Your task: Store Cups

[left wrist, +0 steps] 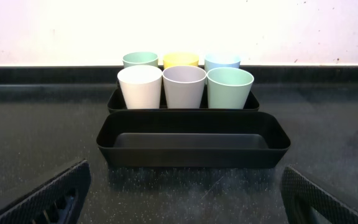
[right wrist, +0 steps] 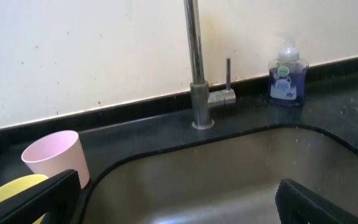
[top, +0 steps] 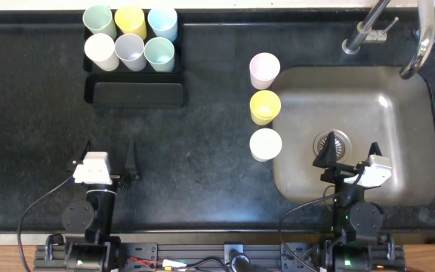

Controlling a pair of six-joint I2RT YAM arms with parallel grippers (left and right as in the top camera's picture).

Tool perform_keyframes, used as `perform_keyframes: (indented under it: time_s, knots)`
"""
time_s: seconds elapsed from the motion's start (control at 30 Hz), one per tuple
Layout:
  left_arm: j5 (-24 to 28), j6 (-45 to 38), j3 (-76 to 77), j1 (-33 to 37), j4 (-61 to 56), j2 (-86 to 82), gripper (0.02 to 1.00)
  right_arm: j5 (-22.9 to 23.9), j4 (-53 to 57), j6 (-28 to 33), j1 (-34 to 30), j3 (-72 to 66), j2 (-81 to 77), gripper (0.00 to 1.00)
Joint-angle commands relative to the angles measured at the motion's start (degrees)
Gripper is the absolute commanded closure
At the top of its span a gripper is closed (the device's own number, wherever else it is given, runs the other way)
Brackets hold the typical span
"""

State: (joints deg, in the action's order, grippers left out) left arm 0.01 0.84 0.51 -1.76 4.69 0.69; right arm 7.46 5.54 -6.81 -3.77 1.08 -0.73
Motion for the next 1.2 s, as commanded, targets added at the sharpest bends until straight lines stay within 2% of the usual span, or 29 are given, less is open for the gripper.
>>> perform_keyframes:
  time_s: [0.03, 1.07, 1.2]
  knots:
    - [0.4, -1.3, -0.1, 0.2, 0.2, -0.5, 0.02, -0.4, -0.5, 0.2, -0.3, -0.3, 0.6, 0.003]
    - [0.3, -1.3, -0.1, 0.2, 0.1, -0.5, 0.018, -0.4, -0.5, 0.2, -0.3, -0.3, 0.6, 0.005]
    - [-3.9, -1.3, -0.1, 0.2, -0.2, -0.5, 0.018, -0.4, -0.5, 0.2, -0.3, -0.3, 0.6, 0.003]
